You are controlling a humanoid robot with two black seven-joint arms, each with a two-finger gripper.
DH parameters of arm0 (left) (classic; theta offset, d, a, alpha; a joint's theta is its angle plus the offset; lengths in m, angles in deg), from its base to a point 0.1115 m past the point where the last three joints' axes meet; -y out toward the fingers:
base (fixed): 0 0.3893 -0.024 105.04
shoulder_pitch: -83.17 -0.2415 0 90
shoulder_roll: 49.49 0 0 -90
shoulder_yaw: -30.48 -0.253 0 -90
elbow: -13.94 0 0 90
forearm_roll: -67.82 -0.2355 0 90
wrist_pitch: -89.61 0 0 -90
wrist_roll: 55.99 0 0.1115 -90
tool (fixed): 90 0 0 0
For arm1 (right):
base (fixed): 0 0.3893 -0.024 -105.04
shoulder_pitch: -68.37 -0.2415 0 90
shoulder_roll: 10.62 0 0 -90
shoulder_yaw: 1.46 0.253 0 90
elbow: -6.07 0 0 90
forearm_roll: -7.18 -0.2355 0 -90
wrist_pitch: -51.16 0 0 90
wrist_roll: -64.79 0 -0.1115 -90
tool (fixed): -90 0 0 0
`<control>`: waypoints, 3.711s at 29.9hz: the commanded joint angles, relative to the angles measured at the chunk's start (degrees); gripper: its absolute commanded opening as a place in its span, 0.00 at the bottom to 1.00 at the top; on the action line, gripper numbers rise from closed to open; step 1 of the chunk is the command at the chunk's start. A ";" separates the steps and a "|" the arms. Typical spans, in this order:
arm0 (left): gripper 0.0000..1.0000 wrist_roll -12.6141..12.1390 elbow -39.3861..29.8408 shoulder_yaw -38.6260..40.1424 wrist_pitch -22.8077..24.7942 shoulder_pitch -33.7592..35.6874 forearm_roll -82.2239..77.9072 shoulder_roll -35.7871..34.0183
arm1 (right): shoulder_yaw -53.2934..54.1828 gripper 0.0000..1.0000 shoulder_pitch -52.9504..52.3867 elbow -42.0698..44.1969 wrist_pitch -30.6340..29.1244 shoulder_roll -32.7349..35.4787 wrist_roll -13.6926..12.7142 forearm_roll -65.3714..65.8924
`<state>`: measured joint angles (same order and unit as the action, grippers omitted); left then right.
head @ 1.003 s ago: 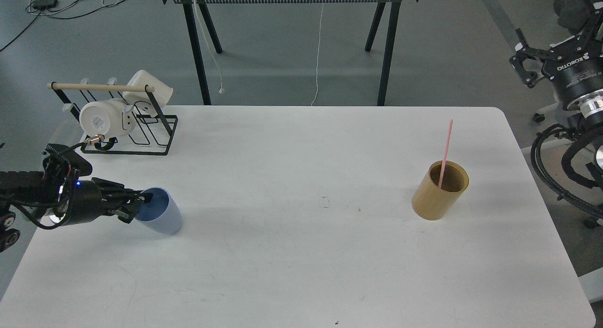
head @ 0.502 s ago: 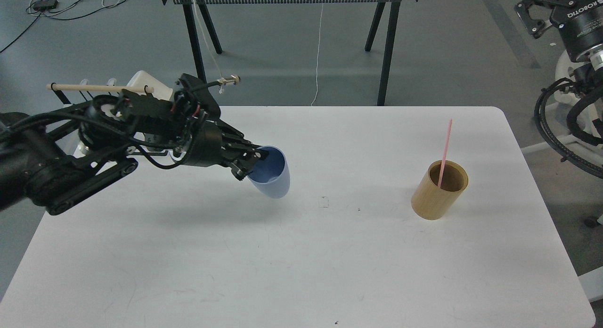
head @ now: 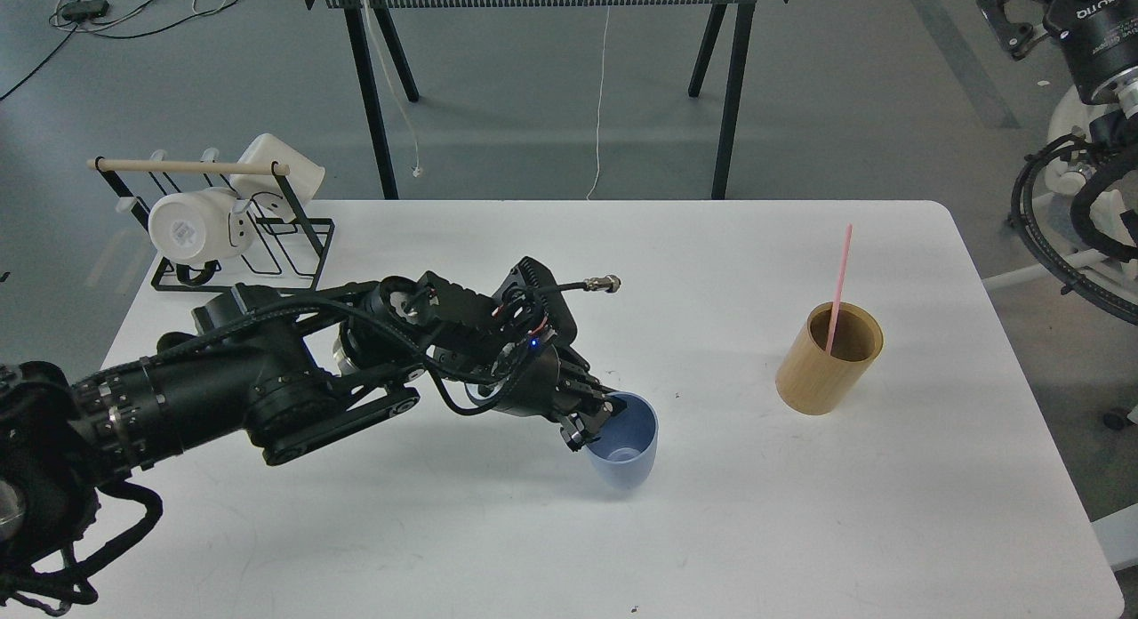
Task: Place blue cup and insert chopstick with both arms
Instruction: 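Carry the blue cup with the left gripper toward the table center, then release the blue cup and raise the left arm back to rest, then reach the right gripper to the pink straw in the tan cup, then pull the pink straw up out of the tan cup with the right gripper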
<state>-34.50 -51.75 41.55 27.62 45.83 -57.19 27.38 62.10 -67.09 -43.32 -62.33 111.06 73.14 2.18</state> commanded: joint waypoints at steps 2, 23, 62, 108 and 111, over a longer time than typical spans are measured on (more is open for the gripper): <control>0.06 -1.09 1.54 0.00 -0.01 -0.63 0.01 0.82 | 0.07 0.99 0.55 -0.62 0.02 0.58 0.00 -0.09; 0.51 -0.39 0.22 17.46 -0.01 -1.50 0.01 -3.05 | 0.07 0.99 14.34 -15.82 0.19 12.34 0.27 0.61; 1.00 2.42 47.59 39.56 -0.01 -6.34 130.63 -1.47 | -13.98 0.84 25.87 -32.10 27.35 17.02 -1.39 96.49; 1.00 2.42 46.98 39.73 -0.01 -4.41 130.72 -3.05 | -30.17 0.01 12.43 -33.93 27.27 21.67 -5.88 96.94; 1.00 2.42 46.98 39.82 -0.01 -4.41 130.72 -3.14 | -26.57 0.01 11.11 -35.08 27.00 22.11 -5.97 96.15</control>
<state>-32.07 -4.78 81.33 27.61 41.43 73.53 24.37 32.29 -54.71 -77.14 -35.01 132.42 67.30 99.12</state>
